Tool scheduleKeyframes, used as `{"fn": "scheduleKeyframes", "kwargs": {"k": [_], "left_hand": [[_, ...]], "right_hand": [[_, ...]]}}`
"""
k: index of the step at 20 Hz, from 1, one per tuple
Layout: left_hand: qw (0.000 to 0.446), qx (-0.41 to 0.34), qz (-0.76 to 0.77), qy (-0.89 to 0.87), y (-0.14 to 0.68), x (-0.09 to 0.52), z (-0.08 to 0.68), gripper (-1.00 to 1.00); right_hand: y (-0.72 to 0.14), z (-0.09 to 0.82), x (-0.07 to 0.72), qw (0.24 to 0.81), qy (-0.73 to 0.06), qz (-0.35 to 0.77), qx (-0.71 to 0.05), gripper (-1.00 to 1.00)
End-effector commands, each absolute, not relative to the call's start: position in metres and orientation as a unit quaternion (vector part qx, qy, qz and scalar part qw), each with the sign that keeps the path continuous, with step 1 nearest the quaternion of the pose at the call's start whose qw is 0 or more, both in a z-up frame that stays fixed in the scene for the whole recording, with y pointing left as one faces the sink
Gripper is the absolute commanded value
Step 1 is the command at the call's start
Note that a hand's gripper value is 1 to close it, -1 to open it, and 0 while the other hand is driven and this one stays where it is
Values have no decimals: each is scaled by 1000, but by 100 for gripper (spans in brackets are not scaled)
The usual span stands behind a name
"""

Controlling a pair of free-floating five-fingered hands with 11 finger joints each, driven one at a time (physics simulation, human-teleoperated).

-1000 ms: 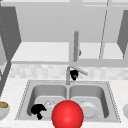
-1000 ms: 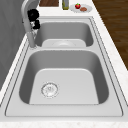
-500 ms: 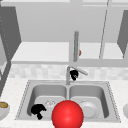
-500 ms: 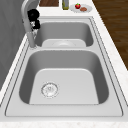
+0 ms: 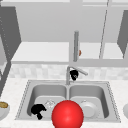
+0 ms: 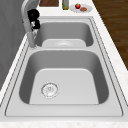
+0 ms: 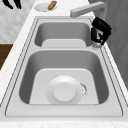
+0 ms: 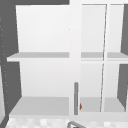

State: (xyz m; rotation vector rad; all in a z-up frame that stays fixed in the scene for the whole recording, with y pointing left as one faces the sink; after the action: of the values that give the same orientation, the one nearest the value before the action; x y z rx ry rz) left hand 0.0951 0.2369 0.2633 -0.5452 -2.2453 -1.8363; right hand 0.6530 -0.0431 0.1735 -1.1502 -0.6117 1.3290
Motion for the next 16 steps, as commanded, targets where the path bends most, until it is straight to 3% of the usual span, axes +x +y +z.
{"fn": "scheduleKeyframes", "kwargs": {"k": [1, 16], "left_hand": [[95, -184, -619, -757, 237, 95, 263, 0], [95, -184, -619, -757, 237, 95, 263, 0]], "right_hand": [[-29, 184, 653, 574, -250, 602, -496, 100], [-27, 181, 653, 572, -251, 598, -502, 100]]}}
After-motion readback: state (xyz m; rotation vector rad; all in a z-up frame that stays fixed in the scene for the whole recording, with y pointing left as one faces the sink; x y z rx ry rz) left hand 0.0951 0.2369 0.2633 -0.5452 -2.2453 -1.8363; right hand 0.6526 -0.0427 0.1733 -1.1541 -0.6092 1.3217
